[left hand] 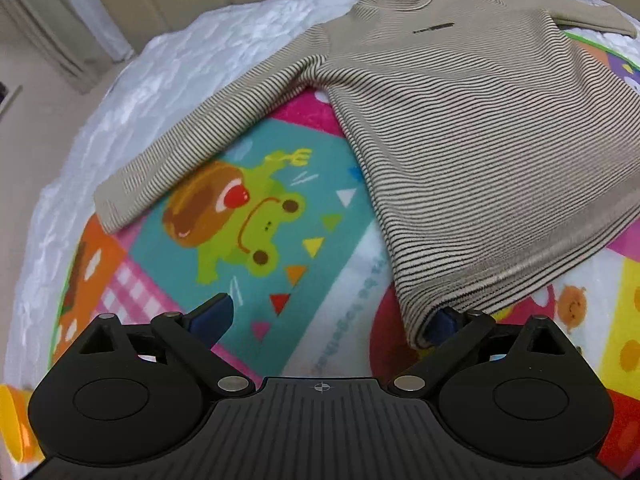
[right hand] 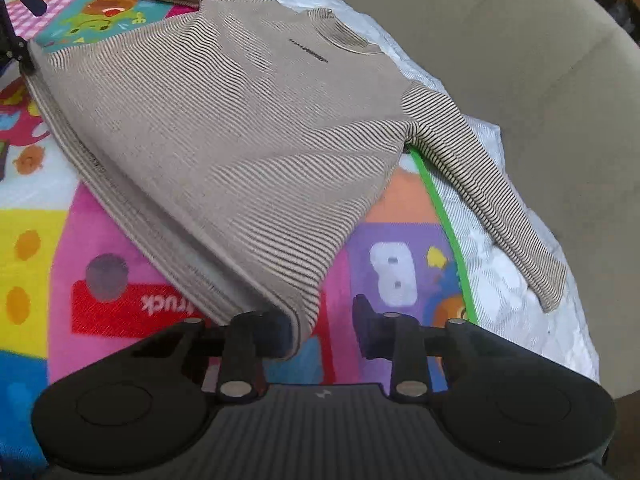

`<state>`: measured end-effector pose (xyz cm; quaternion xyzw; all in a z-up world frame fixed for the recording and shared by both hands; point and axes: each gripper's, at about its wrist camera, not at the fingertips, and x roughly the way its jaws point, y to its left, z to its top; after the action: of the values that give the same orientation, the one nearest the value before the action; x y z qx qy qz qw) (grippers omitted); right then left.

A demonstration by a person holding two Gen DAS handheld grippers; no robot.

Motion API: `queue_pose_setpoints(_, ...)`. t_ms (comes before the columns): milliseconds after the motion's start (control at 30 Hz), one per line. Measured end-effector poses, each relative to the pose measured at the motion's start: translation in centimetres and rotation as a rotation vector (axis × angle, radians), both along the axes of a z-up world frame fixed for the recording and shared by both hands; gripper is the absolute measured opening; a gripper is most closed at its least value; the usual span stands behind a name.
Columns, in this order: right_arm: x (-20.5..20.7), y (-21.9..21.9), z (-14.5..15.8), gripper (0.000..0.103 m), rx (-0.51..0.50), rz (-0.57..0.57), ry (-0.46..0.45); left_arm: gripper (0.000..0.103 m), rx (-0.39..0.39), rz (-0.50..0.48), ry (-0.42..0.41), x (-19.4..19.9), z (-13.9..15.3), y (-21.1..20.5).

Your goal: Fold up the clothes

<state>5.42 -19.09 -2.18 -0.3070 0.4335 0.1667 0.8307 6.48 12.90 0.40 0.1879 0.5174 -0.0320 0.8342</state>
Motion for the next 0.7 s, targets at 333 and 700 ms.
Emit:
queue_pose_setpoints(333,-1.8,-0.8,1.9,0.039,0.076,0.054,0.06,0.098,-0.118,-0.116,0.104,-3.6,2.2,-0.2)
queue_pose_setpoints(700,2.6,-6.9,5.2,0.06,0.356,-0.225,-0.05,0.099,-0.691,0.114,-0.159,4.4,3.3,-2.0)
